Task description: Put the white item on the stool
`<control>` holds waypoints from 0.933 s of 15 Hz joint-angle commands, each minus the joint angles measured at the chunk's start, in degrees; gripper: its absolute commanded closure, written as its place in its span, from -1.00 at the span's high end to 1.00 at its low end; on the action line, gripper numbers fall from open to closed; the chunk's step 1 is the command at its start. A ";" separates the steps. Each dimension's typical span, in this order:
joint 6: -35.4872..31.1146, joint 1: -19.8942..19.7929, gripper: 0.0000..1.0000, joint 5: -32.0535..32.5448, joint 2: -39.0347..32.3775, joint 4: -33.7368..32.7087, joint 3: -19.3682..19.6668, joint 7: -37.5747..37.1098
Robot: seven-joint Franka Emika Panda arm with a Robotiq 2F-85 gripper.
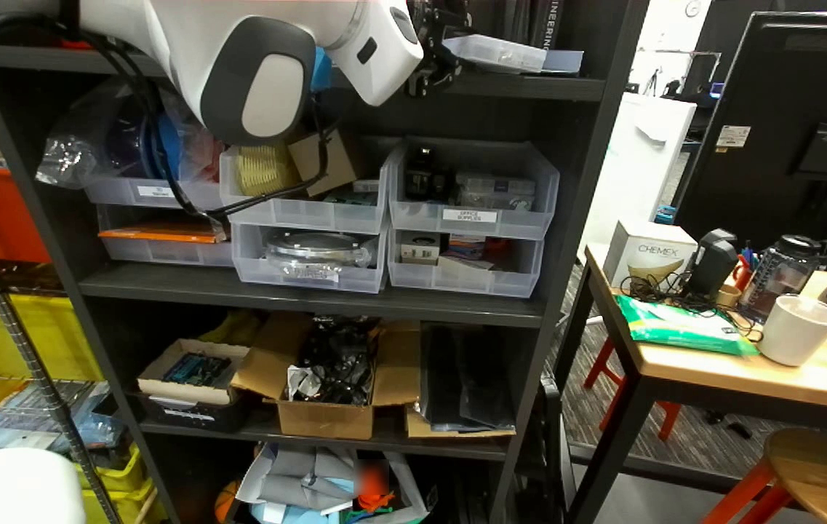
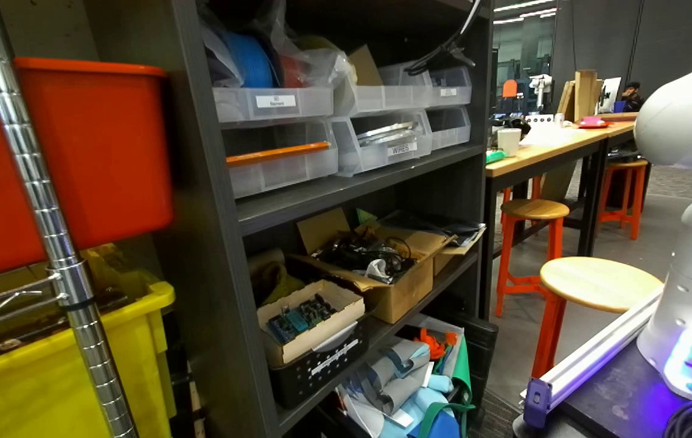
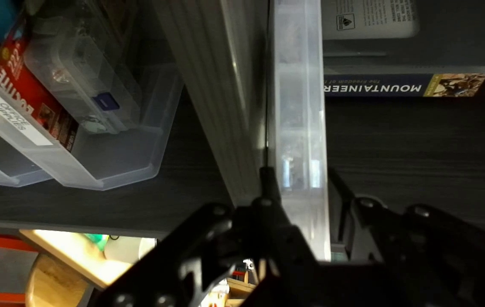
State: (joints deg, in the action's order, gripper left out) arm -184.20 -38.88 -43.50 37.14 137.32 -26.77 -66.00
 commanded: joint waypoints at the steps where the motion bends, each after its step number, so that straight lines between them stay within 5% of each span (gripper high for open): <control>1: -4.36 4.10 -0.85 -1.42 0.41 1.80 1.99 0.31; 9: -16.75 11.92 -0.85 -0.83 1.16 8.40 4.79 -1.64; 14: -14.28 8.82 -0.85 -0.59 6.84 10.73 2.16 -5.54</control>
State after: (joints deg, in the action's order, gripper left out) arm -198.48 -29.13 -43.67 39.86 146.14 -23.52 -68.54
